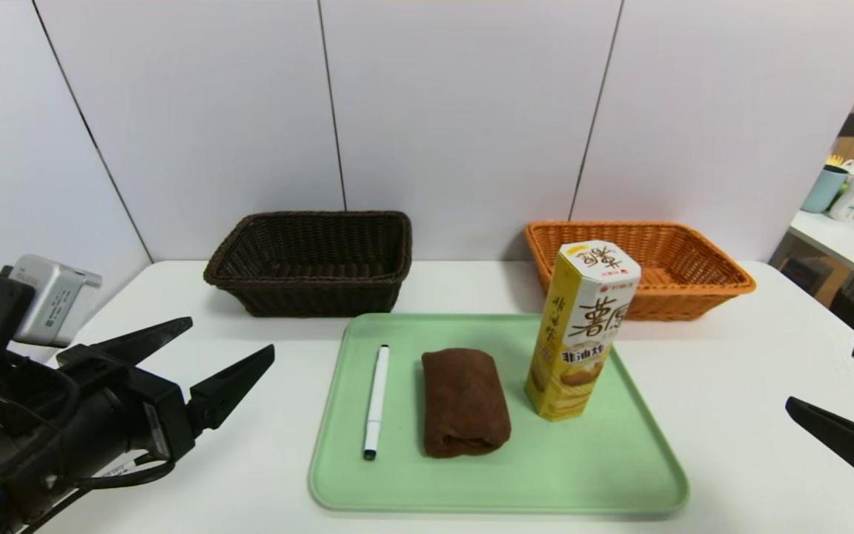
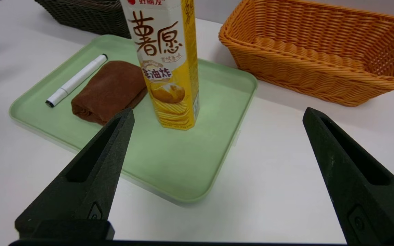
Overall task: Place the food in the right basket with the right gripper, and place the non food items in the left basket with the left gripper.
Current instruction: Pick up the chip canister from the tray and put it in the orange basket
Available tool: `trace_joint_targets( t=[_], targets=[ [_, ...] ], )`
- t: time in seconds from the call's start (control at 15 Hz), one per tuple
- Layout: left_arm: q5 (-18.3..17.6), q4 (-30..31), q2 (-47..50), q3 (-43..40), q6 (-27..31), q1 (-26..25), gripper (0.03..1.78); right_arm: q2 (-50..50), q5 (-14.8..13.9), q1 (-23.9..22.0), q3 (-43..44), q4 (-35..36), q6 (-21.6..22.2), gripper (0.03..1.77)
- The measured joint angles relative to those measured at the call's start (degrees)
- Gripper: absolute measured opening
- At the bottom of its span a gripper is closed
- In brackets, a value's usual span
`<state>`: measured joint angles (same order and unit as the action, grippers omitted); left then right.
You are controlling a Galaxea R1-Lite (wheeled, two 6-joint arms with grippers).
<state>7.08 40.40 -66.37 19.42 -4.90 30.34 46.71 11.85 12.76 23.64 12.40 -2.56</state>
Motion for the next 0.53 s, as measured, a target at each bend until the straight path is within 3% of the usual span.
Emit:
trace_joint_targets(
  t=[0.2, 0.53],
  targets=[
    [-0.01, 0.04, -0.83, -0.18, 0.11, 0.30, 1.69, 0.44, 2.76, 1.07, -0.22, 0.13, 0.13, 1.70],
    [-0.01, -0.02, -1.19, -0.21, 0.22, 1.11, 1.69, 4.19, 2.67, 4.51, 0.21, 5.07, 0.20, 1.70]
  ],
)
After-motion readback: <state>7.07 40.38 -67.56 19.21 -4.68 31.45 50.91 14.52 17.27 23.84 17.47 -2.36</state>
